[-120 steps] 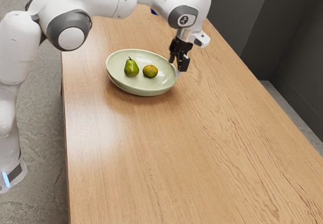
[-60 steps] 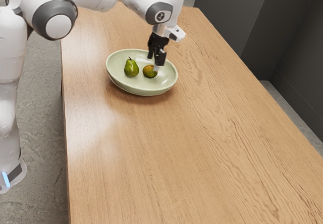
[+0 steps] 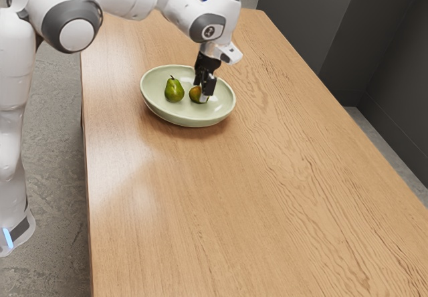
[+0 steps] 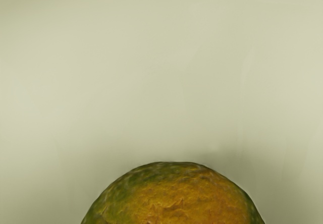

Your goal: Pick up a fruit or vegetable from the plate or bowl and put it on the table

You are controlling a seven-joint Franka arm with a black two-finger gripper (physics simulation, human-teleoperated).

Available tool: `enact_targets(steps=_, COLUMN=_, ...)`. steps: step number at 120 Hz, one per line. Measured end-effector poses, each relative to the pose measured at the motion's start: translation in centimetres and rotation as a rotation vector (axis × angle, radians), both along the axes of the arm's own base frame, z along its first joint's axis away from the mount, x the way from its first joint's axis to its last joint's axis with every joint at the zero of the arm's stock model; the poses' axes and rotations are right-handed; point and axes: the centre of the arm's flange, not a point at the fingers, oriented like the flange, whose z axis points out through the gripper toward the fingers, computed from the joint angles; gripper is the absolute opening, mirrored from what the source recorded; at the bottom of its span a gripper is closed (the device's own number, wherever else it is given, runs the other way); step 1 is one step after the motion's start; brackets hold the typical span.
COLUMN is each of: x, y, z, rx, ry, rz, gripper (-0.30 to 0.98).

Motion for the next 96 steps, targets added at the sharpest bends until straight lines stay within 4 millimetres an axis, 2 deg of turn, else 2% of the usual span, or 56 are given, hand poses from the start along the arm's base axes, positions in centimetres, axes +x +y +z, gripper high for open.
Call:
enact_targets(steps=38, x=0.7, y=0.3, z=-1.7, rx=0.005, ry=0.002, rz=-0.013, gripper=0.68)
enact_targets(steps=55, x=0.7, y=0.5, z=-1.8, rx=0.0, ry=-0.003, rz=-0.01, gripper=0.47)
enact_targets(steps=60, x=0.7, y=0.6, z=-1.8, rx=0.0, ry=-0.003, rz=-0.01, gripper=0.45)
enact_targets(steps=79, x=0.9, y=0.4, z=-0.8, rx=0.008, ry=-0.016, rz=-0.018, gripper=0.31)
enact_targets(steps=96, x=1.6, y=0.0, z=1.5, rx=0.021, ry=-0.039, rz=-0.03, gripper=0.33)
